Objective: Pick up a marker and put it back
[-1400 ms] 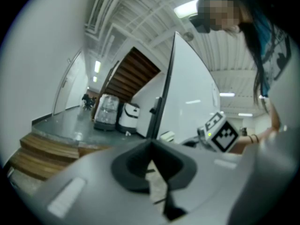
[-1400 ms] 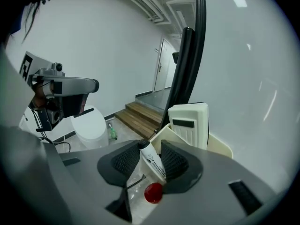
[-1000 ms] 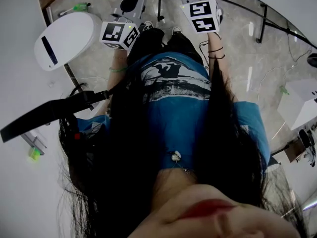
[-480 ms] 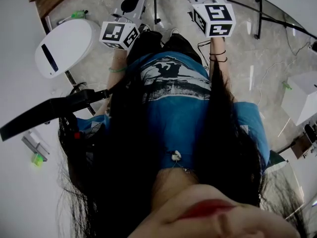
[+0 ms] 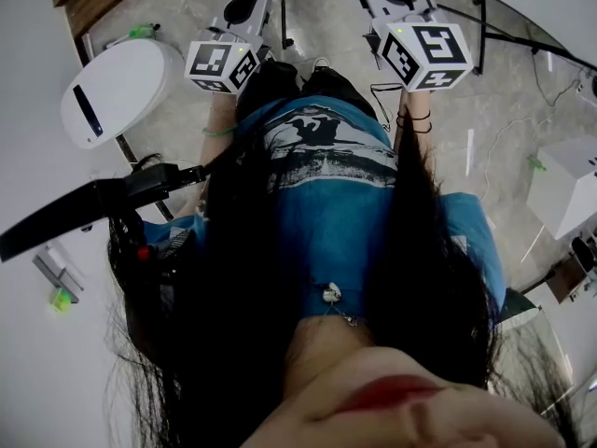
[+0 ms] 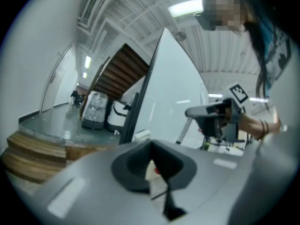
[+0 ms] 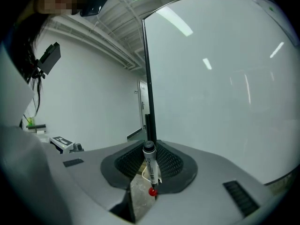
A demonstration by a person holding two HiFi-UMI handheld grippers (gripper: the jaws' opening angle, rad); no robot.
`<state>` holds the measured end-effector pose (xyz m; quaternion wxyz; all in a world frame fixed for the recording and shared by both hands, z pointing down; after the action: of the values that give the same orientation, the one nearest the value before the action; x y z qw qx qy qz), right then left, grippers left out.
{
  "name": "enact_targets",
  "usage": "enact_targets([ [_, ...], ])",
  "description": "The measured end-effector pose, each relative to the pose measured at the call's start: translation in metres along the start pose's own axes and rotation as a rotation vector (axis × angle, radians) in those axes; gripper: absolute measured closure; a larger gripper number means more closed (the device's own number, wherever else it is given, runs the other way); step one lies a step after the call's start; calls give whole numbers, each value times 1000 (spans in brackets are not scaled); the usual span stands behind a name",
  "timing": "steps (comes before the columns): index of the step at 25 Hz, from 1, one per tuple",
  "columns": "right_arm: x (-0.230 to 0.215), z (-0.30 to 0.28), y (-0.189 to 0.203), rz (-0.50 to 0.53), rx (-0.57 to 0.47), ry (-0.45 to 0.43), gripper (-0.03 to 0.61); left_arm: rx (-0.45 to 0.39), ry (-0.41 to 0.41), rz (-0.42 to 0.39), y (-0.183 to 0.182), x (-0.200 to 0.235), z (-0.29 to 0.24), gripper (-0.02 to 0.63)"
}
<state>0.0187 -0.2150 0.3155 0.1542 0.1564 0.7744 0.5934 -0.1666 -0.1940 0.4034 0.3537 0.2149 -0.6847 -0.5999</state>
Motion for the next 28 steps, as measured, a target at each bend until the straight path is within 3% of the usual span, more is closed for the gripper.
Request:
enact_targets([
  [6,-40,30,5,-9,4,-28,495,-27,-19,43,5,-34,-30,611],
  [20,-38,16,8,-17,33,-82,495,25,-49,9,5,-31,-31,612],
  [28,-37,21,10,-20,29,-72,495,-11,-26,35,3,-36,-27,611],
])
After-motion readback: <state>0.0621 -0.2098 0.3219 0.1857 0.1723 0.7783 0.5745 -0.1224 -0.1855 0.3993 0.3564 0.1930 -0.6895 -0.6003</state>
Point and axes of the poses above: the fingertips, and each gripper's own axes: z backward along the fingers, x to its left, y out of its underside, the point moved 5 cm from there along z, backward along the fingers, and after that the axes turned 11 degrees about y, right-handed, at the moved point
